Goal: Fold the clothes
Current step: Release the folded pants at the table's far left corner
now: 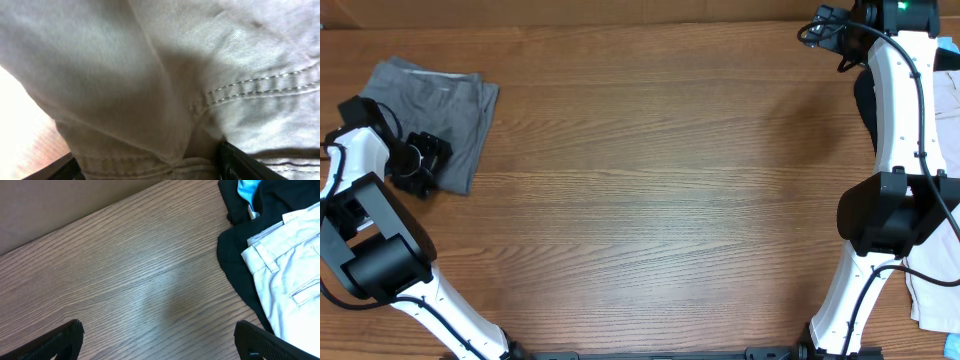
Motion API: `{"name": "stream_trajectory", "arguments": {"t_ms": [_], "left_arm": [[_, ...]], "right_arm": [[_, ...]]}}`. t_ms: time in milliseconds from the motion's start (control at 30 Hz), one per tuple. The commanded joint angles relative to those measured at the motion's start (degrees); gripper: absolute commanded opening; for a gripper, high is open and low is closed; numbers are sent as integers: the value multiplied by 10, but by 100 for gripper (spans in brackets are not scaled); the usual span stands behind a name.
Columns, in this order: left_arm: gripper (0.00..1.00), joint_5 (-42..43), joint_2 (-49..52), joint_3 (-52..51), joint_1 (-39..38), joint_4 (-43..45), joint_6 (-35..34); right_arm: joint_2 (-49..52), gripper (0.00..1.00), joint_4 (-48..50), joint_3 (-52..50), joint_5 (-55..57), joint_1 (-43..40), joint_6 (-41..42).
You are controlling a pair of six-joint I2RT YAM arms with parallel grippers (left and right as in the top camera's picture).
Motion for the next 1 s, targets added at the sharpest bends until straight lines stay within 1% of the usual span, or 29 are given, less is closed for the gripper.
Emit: {"name": "stream_trajectory", "arguments": {"t_ms": [0,167,233,300,400,467,667,800,900,967], "left_arm": [[73,-19,-3,-2,-14,54,9],[72,-16,39,-2,-28,162,18],[73,2,63,-2,-37,197,17],[75,25,89,-2,-48,234,10],[73,17,115,-2,-66,272,-18],[72,17,123,-2,-75,296,-20],[72,16,125,-1,-99,348,-65],[77,7,125,-1,-106,357,-63],[79,-1,125,-1,-106,351,-43],[84,-2,125,-1,-105,347,-23]], "right_arm": [[-13,100,1,12,4,1,3],[-13,100,1,12,4,1,3],[-13,100,1,12,4,1,3],[-13,100,1,12,4,1,3],[-13,100,1,12,4,1,3],[-13,100,1,12,4,1,3],[-13,100,1,12,4,1,3],[-13,100,1,12,4,1,3],[-13,100,1,12,4,1,3],[-13,100,1,12,4,1,3]]}}
